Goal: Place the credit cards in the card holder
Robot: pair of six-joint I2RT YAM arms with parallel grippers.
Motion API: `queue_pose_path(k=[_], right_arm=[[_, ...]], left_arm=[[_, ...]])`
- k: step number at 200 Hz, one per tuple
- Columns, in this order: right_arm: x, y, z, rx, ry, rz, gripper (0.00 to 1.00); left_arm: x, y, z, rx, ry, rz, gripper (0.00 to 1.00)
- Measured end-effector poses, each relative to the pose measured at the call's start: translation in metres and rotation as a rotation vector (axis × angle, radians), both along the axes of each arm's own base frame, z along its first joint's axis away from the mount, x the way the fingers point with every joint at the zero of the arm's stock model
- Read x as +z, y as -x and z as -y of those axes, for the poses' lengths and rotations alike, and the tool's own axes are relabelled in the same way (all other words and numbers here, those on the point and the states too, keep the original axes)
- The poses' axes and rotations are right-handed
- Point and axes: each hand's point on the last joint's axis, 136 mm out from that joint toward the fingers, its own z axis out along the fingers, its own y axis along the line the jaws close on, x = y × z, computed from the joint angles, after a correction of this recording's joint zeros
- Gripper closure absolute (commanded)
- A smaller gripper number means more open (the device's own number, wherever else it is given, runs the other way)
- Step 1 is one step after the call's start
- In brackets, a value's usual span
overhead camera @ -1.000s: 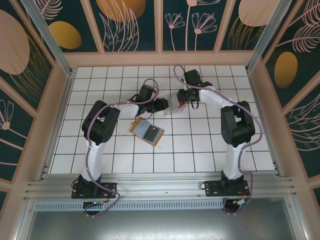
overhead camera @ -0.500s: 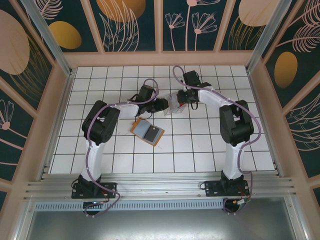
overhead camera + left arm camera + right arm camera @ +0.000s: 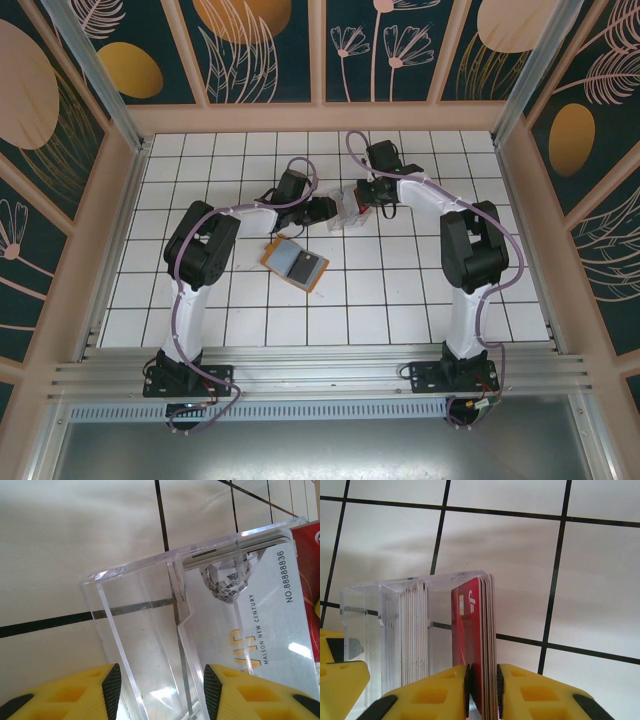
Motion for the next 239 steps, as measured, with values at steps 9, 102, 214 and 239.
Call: queue_pose_path(k=[9,102,214,239], right_arm=[[0.0,0.0,0.0,0.002,0.0,0.001,0.83],[0.002,0.0,0.003,-0.003,0.005,0.002,0.72],[0.01,-0.001,0.008,-0.02,0.023,0.021,0.81],[0.011,0.0,0.005,-0.008,0.005,0.016,0.87]], left_arm=[[0.0,0.0,0.0,0.0,0.0,0.0,0.5],[0.0,0.0,0.0,0.002,0.002,-0.002,0.5],[-0.001,0.0,0.001,0.001,0.006,-0.004,0.5],[-0.001,0.0,0.001,0.001,0.006,-0.004,0.5]])
